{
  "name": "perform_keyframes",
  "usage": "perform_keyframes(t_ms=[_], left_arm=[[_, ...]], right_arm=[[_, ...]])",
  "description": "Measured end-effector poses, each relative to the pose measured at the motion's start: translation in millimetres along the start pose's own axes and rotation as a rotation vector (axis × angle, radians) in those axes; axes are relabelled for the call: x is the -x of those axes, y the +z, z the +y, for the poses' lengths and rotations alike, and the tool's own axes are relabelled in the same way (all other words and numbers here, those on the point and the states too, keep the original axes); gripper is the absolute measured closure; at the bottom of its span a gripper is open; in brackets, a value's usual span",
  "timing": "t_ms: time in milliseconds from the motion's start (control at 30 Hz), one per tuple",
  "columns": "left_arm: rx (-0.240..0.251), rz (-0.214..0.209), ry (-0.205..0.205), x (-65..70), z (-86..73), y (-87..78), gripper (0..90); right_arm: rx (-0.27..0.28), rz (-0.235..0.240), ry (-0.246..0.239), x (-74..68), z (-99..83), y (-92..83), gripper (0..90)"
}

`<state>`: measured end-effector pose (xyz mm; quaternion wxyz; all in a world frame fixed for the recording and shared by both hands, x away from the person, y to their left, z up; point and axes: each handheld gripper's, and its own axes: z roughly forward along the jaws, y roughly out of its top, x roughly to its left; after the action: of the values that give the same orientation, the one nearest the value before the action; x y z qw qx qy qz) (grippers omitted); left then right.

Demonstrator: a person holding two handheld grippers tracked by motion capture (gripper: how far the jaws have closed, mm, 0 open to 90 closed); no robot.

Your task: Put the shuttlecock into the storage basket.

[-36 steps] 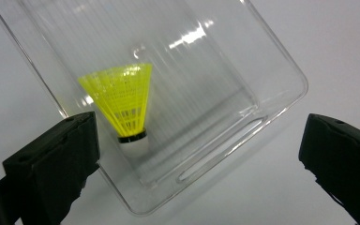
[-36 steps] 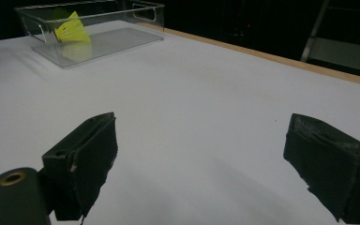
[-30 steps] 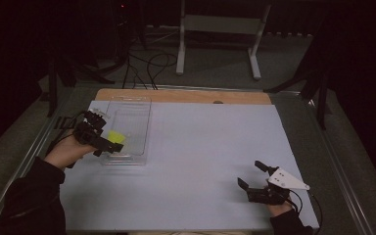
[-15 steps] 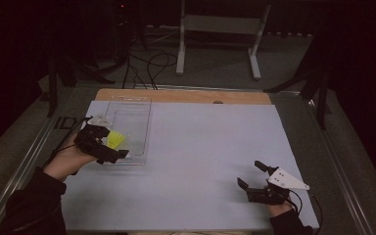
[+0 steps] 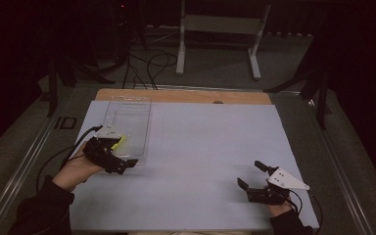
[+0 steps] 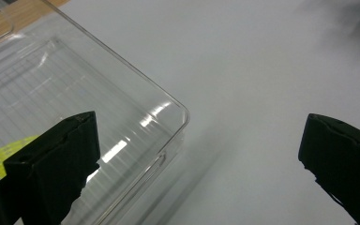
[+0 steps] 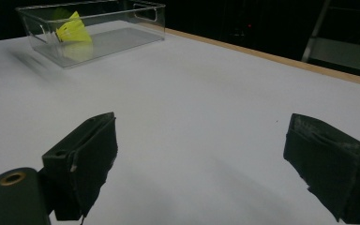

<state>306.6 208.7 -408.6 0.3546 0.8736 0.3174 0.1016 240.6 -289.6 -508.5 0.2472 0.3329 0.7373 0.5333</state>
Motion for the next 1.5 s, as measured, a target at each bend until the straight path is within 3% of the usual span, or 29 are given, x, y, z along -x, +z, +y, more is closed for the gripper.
perform_keyframes(t_ms=[333, 667, 1167, 1233, 1433, 1500], left_arm=[[0.06, -0.052, 0.061, 21.5, -20.6, 9.7, 0.0], [0.12, -0.12, 0.079, 43.0, -39.2, 19.5, 0.0], [0.223, -0.201, 0.051, 56.7, -68.9, 39.7, 0.0], [0.233, -0.212, 0.032, 57.0, -72.4, 43.2, 0.0], [0.239, -0.199, 0.029, 57.7, -83.1, 51.7, 0.0], [0.241, -0.167, 0.025, 57.1, -86.6, 52.8, 0.0]], right_arm=[[-0.002, 0.001, -0.002, -0.4, 0.0, 0.3, 9.9], [-0.003, -0.001, -0.005, -0.6, 0.3, -0.1, 9.9], [-0.005, -0.001, -0.005, -0.7, -0.1, 0.5, 9.9], [-0.007, 0.0, -0.007, -0.7, -0.1, 0.7, 9.9], [-0.008, 0.001, -0.006, -0.7, -0.4, 0.8, 9.9], [-0.006, 0.002, -0.008, -0.5, -0.5, 0.8, 9.9]])
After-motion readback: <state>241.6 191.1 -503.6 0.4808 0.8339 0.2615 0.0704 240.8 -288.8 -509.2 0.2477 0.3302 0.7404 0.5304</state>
